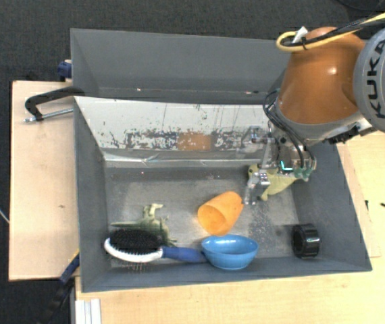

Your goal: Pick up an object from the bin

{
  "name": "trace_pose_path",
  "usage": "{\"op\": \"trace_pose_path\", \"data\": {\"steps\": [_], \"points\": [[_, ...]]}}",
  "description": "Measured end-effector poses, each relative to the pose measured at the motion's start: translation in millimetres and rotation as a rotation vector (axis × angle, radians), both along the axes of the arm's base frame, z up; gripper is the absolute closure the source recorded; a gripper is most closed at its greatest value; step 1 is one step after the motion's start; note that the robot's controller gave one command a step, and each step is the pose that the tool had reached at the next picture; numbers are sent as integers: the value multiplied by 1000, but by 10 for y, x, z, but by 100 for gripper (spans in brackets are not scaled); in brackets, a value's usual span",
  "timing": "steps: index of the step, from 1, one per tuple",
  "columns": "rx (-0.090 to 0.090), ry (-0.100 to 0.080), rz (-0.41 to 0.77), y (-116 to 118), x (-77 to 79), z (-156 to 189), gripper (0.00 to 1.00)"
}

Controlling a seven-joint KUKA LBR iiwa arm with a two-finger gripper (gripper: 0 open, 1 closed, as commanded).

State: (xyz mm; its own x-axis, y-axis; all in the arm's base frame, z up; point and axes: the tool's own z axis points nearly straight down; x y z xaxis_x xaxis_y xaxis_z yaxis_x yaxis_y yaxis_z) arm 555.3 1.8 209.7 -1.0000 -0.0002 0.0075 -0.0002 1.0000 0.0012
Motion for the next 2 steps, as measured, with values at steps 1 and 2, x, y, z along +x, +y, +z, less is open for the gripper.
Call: {"op": "trace_pose_path", "data": {"steps": [1,2], "points": [[1,-13,-43,-132,-79,-1397,0],[1,-24,-42,-130,-48,-1347,100]]}}
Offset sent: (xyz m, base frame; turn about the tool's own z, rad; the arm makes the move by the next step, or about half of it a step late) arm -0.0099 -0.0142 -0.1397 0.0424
